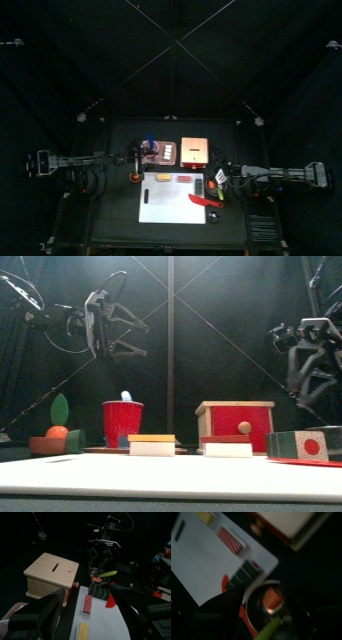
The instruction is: Put bowl on cutting board
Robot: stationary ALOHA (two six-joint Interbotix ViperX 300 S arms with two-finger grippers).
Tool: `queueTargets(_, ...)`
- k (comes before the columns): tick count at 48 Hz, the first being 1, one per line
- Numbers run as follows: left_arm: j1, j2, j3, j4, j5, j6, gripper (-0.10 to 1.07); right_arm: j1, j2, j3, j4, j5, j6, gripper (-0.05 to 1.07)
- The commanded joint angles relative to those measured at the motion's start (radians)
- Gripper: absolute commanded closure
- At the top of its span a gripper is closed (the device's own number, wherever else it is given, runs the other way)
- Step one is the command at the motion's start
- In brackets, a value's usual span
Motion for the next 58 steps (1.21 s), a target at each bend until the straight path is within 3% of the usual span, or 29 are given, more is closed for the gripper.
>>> queueTargets(1, 0.003, 0.005, -0.025, 0.012, -0.005, 0.002, -0.05, -0.002, -0.005, -0.021, 0.091, 0.121, 0.002, 0.12)
queueTargets(10, 0.003, 0.018, -0.025, 0.034, -0.005, 0.002, -0.05, -0.005, 0.003, -0.025, 0.124, 0.23, 0.003, 0.12)
queueTargets(20, 0.005, 0.038, -0.025, 0.04, -0.005, 0.002, -0.05, -0.009, -0.032, -0.063, 0.08, 0.327, 0.003, 0.12)
queueTargets(28, 0.006, 0.055, -0.028, 0.04, -0.003, 0.002, -0.05, -0.032, -0.046, -0.023, 0.074, 0.393, -0.002, 0.12)
queueTargets(47, 0.003, 0.06, -0.034, 0.035, -0.003, 0.0, -0.05, -0.12, -0.032, 0.13, 0.101, 0.207, -0.012, 0.13)
queueTargets(58, 0.0, 0.061, -0.04, 0.035, -0.005, -0.002, -0.05, -0.118, -0.025, 0.173, 0.146, 0.12, -0.011, 0.25)
